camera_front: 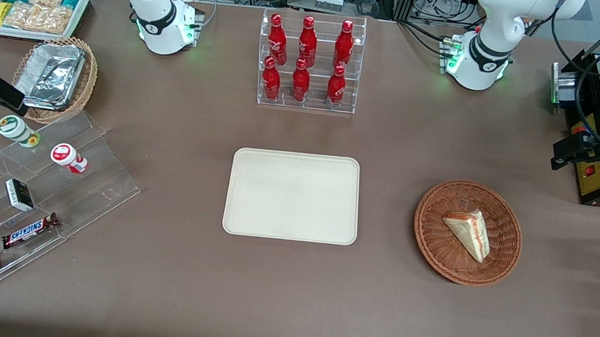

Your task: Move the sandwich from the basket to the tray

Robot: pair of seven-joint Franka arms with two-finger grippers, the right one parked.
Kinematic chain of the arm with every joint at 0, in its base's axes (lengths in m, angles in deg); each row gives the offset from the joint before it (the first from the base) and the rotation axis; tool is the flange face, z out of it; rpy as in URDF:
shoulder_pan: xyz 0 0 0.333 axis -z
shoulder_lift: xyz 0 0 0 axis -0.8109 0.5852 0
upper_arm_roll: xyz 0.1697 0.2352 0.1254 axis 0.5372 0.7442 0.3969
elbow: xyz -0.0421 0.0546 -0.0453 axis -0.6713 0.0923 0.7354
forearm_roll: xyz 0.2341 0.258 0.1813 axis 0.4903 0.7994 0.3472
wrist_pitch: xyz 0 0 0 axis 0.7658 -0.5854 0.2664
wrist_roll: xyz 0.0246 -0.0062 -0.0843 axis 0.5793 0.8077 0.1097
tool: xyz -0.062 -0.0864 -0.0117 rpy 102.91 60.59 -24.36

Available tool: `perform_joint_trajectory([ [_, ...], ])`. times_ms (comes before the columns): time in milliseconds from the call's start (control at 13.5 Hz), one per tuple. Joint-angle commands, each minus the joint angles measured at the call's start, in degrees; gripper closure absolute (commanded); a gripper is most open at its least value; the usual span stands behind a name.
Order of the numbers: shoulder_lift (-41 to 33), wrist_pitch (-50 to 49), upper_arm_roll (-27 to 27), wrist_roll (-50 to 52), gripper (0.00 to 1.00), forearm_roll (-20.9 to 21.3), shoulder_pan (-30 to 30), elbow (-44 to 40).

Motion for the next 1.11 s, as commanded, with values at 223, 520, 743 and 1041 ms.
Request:
perform_joint_trajectory([
  [223, -0.36, -0.32, 0.38, -0.88, 0.00, 0.27, 0.43, 1.62],
  [520, 0.70, 5.56, 0.21, 0.61, 0.00, 0.97, 0.86, 6.79],
  [743, 0.44, 13.89, 0.12, 5.69, 0.00, 1.06, 0.87, 13.99],
  [1041, 0.00, 26.64, -0.06, 14.32, 0.00, 0.98, 0.78, 23.92],
])
